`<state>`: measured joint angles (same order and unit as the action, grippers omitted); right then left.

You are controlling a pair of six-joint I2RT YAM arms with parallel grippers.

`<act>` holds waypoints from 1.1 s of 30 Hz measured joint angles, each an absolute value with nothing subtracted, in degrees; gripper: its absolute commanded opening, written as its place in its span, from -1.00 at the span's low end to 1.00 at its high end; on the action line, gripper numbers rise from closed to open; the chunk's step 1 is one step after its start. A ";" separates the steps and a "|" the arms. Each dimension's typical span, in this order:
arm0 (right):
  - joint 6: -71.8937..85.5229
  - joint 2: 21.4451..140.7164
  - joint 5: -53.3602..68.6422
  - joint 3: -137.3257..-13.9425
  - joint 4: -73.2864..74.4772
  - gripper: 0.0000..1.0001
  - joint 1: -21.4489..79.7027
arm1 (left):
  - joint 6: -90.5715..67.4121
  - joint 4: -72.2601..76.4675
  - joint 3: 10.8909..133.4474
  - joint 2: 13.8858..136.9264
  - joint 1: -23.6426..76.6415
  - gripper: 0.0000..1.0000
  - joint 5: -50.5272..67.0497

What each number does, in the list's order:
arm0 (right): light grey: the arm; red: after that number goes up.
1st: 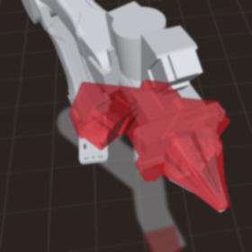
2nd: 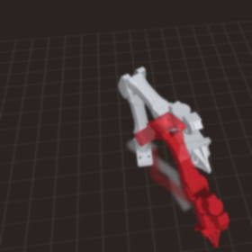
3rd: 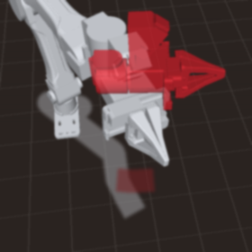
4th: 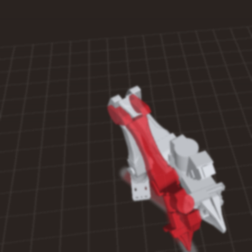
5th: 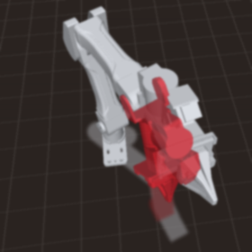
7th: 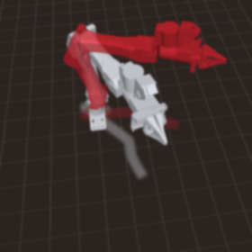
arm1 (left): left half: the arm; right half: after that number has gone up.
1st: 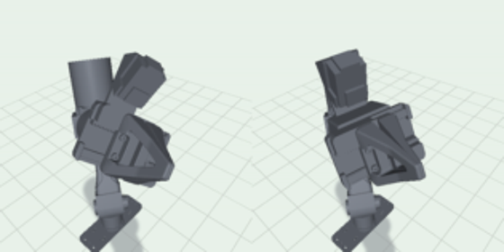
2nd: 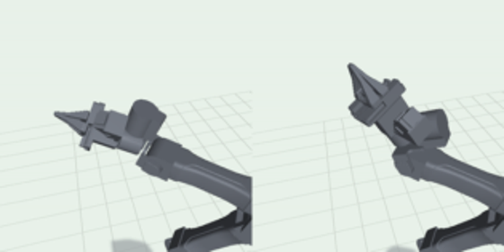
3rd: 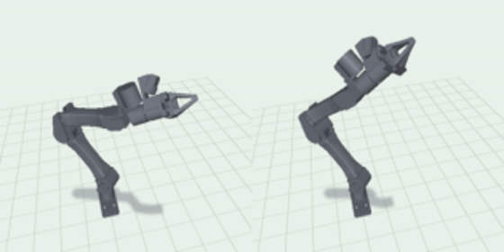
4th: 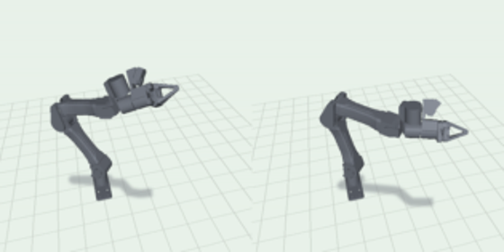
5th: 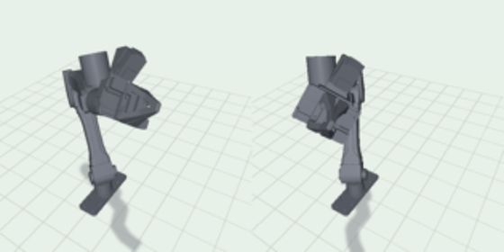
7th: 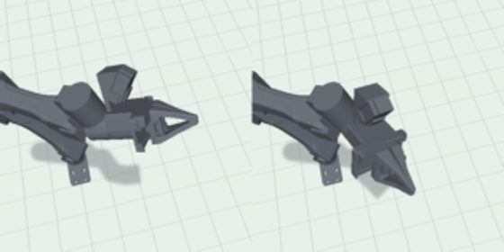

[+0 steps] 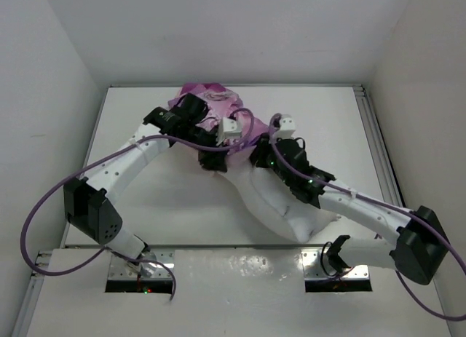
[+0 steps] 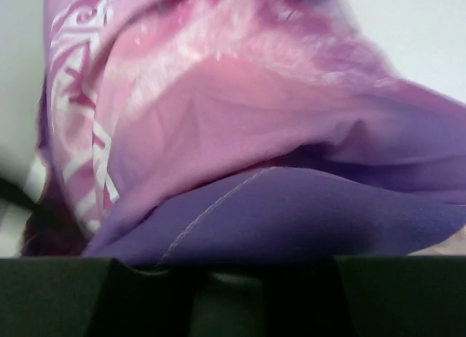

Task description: Put the pillow into the pillowcase

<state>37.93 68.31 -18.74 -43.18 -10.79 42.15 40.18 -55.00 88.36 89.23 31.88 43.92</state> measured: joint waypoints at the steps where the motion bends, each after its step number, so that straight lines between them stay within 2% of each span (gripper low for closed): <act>1: 37.30 69.04 -18.81 -42.72 -11.22 -0.69 43.44 | 42.13 -56.66 85.84 88.44 30.61 0.36 43.62; 2: 35.73 70.41 -17.69 -42.63 -11.86 -0.25 45.45 | 43.90 -59.20 83.66 87.48 29.32 0.54 42.87; 3: 34.44 72.07 -16.03 -42.76 -12.73 0.54 47.20 | 46.02 -61.95 82.13 86.32 28.45 0.99 41.95; 5: 31.77 75.44 -11.62 -43.59 -12.88 0.97 50.43 | 49.58 -67.07 80.86 83.79 27.05 0.99 39.99; 8: 28.97 76.16 -4.58 -43.38 -11.90 0.98 54.17 | 52.73 -70.81 80.82 78.04 23.24 0.99 39.24; 11: 27.73 69.38 2.17 -39.88 -9.80 0.96 53.08 | 53.71 -73.06 84.14 73.08 16.84 0.99 40.21; 12: 27.33 66.17 4.10 -39.11 -7.55 0.79 51.22 | 53.06 -72.58 85.84 72.36 15.31 0.99 40.51; 13: 26.68 63.37 5.87 -39.00 -5.19 -0.01 48.86 | 51.42 -70.70 86.50 71.99 15.00 0.99 40.36; 14: 25.80 60.77 8.03 -39.13 -3.09 -0.47 46.17 | 48.84 -68.12 86.54 71.90 15.49 0.99 39.70; 15: 25.56 58.72 9.91 -39.70 -0.27 -0.79 43.70 | 46.17 -65.63 86.26 72.12 16.67 0.99 38.59; 16: 25.17 57.30 10.98 -40.53 2.66 -0.88 41.43 | 44.01 -63.20 85.71 72.62 18.39 0.99 36.82; 17: 25.28 56.25 11.99 -41.56 5.58 -0.52 38.94 | 41.30 -60.69 85.27 73.84 20.62 0.99 34.68; 18: 25.76 55.70 12.25 -42.28 7.60 0.16 37.36 | 39.31 -58.72 85.12 75.31 22.76 0.99 32.93; 19: 26.30 55.22 12.19 -42.96 9.85 0.62 34.89 | 37.58 -56.66 85.08 77.43 25.06 0.99 30.70; 20: 26.63 54.98 12.29 -43.40 11.62 0.97 32.42 | 35.94 -54.61 85.08 80.12 27.51 0.99 28.12; 25: 28.29 57.63 12.84 -44.29 17.15 0.98 18.68 | 30.89 -48.14 87.33 92.75 39.68 0.99 17.93; 29: 28.73 60.31 18.17 -41.45 15.73 0.98 11.09 | 28.99 -44.64 90.35 97.71 46.33 0.96 14.28; 31: 28.69 61.10 22.06 -38.41 14.37 0.98 10.20 | 28.12 -43.40 90.41 97.84 48.25 0.65 13.50; 33: 28.21 62.94 25.32 -36.03 12.88 0.98 11.64 | 27.68 -42.61 90.43 97.82 48.95 0.45 13.06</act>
<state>28.21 62.94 25.32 -36.03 12.88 11.64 27.68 -42.61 90.43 97.82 48.95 13.06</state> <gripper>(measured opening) 0.986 0.810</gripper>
